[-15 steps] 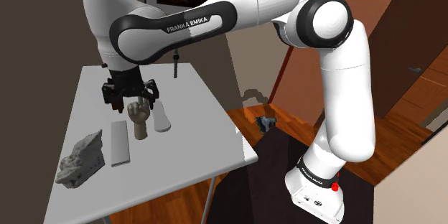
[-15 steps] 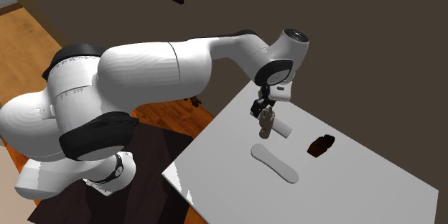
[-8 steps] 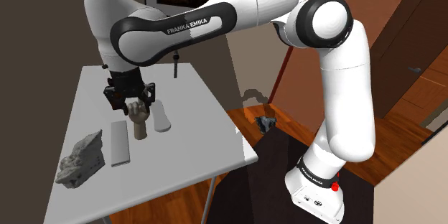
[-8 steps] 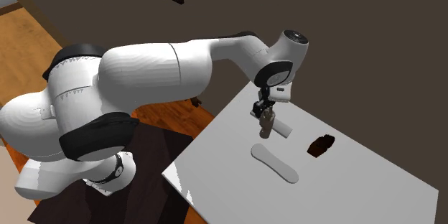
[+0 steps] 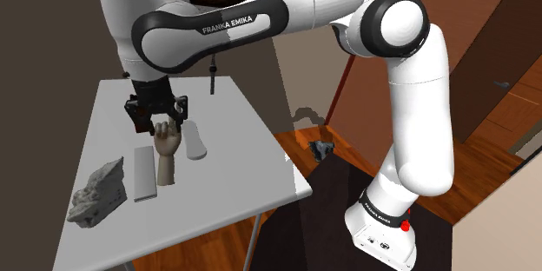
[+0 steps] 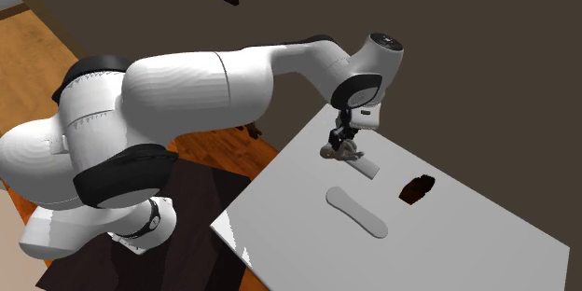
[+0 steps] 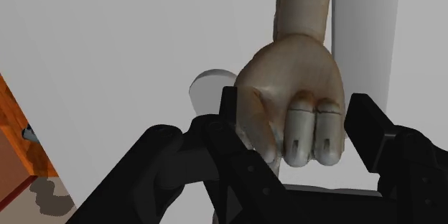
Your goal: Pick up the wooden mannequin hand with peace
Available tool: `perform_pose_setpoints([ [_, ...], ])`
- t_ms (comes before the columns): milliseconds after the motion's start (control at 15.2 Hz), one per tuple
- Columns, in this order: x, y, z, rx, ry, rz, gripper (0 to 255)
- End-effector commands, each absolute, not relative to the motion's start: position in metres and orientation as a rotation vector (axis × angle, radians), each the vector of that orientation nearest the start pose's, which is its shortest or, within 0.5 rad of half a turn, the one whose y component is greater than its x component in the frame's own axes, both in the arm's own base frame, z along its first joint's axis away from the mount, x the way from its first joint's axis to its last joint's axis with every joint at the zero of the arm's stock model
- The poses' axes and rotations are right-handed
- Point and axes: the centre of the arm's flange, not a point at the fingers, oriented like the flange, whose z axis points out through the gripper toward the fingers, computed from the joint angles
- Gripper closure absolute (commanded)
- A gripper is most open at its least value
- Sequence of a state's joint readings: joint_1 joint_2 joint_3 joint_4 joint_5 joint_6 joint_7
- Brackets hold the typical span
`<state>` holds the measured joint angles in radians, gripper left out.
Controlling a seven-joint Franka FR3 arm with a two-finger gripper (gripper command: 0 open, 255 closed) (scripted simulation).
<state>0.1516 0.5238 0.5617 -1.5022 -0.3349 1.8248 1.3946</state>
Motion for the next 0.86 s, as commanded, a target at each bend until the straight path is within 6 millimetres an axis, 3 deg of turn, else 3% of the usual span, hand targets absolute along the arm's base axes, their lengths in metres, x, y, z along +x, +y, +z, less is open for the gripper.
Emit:
perform_pose_setpoints([
  [0, 0.563, 0.374, 0.401, -3.108, 1.000, 0.030, 255],
  [660, 0.563, 0.374, 0.454, -3.108, 1.000, 0.030, 255],
  [792, 0.563, 0.374, 0.454, -3.108, 1.000, 0.030, 255],
])
